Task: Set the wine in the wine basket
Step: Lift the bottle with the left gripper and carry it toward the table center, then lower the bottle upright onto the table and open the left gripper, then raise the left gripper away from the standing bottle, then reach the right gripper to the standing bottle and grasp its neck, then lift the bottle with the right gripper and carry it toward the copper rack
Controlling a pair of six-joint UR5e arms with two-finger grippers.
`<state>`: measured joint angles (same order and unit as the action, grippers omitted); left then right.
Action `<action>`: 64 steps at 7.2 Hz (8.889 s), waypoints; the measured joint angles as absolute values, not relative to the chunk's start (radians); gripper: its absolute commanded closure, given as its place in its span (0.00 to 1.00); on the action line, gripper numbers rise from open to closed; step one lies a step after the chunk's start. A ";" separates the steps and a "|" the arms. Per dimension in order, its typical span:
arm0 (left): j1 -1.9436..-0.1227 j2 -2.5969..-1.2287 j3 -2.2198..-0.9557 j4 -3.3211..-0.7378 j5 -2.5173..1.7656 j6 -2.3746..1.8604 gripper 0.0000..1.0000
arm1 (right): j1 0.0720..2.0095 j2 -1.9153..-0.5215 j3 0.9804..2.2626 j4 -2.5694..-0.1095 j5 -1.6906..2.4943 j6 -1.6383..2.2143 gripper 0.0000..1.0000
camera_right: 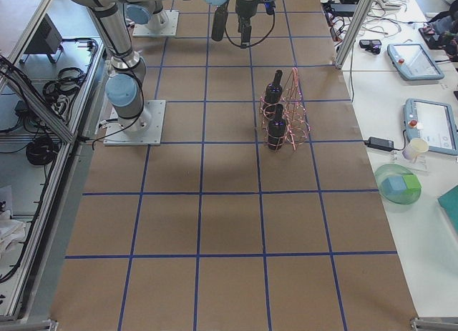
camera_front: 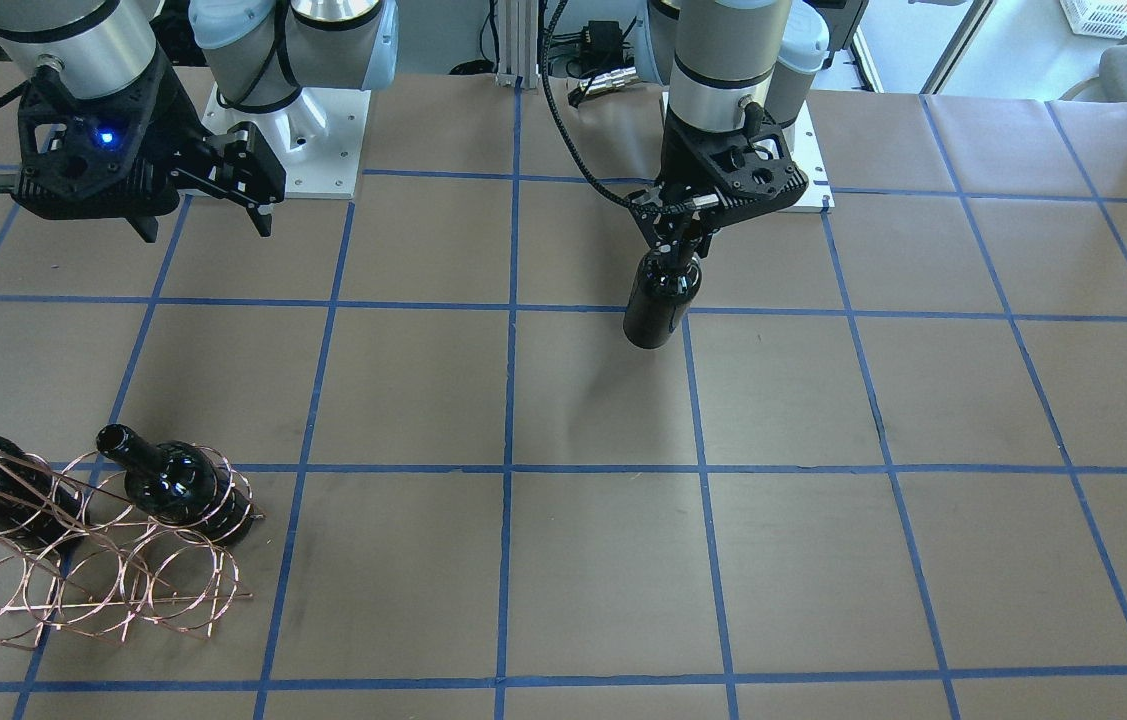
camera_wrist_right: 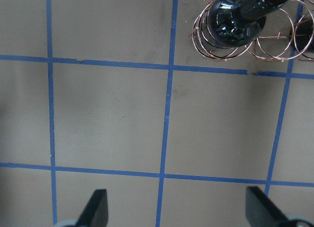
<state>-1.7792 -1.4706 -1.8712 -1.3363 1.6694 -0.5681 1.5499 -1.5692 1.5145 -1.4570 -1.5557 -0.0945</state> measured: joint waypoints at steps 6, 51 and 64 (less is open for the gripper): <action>-1.847 -1.474 -1.912 -1.293 1.693 -0.637 1.00 | 1.549 -1.569 1.526 -1.457 -1.576 -0.096 0.00; -1.012 -1.497 -1.529 -1.759 1.579 0.666 0.00 | 2.348 -1.308 1.459 -1.778 -1.575 0.704 0.00; -1.014 -1.493 -1.548 -1.759 1.580 0.666 0.00 | 2.368 -1.242 1.459 -1.797 -1.571 0.723 1.00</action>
<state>-1.0139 -1.4926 -1.5477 -1.7595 1.5800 0.6657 2.3684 -1.2417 1.4586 -1.7969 -1.5713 0.7227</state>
